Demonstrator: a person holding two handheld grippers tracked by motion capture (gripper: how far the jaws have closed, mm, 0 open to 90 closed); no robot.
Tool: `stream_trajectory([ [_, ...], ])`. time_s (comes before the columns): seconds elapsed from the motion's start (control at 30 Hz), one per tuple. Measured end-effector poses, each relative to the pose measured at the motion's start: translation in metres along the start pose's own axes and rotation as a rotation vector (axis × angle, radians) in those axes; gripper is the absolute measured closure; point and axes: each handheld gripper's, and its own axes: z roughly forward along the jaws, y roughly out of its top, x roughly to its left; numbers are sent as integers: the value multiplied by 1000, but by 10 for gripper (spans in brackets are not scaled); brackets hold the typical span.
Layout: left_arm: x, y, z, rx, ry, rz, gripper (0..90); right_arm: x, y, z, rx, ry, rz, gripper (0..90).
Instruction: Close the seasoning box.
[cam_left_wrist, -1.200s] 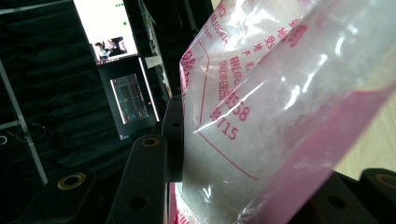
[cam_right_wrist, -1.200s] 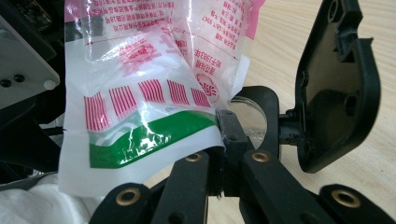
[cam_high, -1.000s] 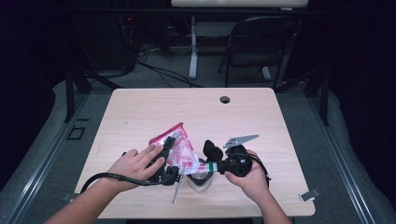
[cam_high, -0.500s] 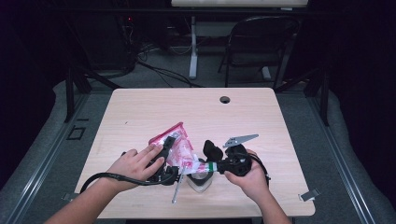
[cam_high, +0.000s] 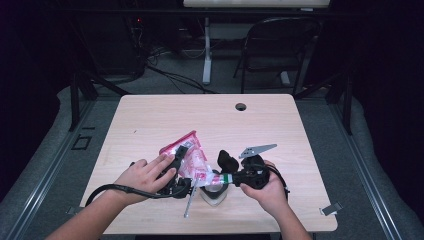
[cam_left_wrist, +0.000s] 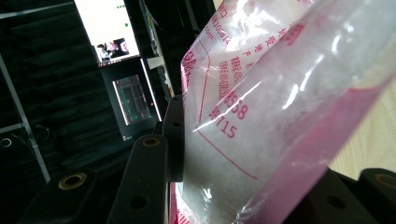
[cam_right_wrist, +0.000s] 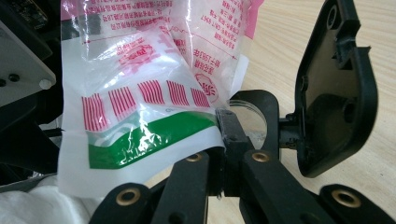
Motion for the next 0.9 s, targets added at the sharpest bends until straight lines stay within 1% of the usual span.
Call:
stream_trajectory([
  [0.07,0,0,0,2,-3,-3,684,0,0,0,-4,0,3,900],
  [0.2,3,0,0,1,3,9,685,0,0,0,-7,0,3,900],
  [0.3,3,1,0,-1,4,-1,686,0,0,-1,-8,0,4,900],
  [0.33,3,1,0,0,4,4,686,-1,0,-1,-7,1,2,900],
  [0.4,3,1,0,-2,4,-1,687,0,0,-2,-6,1,1,900],
  [0.53,3,1,0,-3,7,2,688,0,0,-2,-6,-3,3,900],
  [0.6,4,1,0,-7,18,11,688,0,0,-2,-5,-4,4,900],
  [0.7,4,2,0,-10,19,8,688,0,-1,-2,-8,-5,6,900],
  [0.73,4,2,0,-8,5,5,689,0,-1,-2,-9,-5,7,900],
  [0.9,4,2,1,-15,8,7,689,-1,-2,-3,-6,-8,6,900],
])
